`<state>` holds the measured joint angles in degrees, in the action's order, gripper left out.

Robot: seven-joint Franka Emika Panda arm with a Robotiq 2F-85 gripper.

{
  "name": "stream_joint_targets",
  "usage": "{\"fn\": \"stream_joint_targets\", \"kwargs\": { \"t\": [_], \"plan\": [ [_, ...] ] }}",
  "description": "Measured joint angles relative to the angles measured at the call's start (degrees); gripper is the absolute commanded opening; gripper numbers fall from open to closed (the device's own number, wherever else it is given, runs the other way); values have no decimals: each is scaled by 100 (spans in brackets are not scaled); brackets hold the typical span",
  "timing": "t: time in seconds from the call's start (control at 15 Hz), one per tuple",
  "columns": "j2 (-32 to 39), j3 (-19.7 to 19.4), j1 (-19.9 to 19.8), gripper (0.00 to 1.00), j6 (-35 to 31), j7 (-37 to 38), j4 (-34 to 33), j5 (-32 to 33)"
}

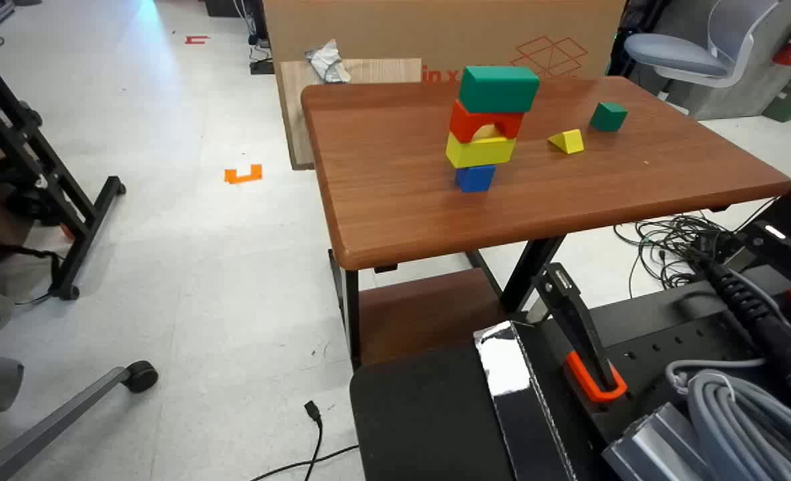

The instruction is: Remove the green block from the top of the stack

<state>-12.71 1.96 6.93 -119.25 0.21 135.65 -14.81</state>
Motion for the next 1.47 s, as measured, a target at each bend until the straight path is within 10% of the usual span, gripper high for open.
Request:
{"fn": "stream_joint_targets", "kwargs": {
  "t": [1.47],
  "plan": [
    [363, 630, 10, 100, -556, 1019, 152, 461]
  ]
}}
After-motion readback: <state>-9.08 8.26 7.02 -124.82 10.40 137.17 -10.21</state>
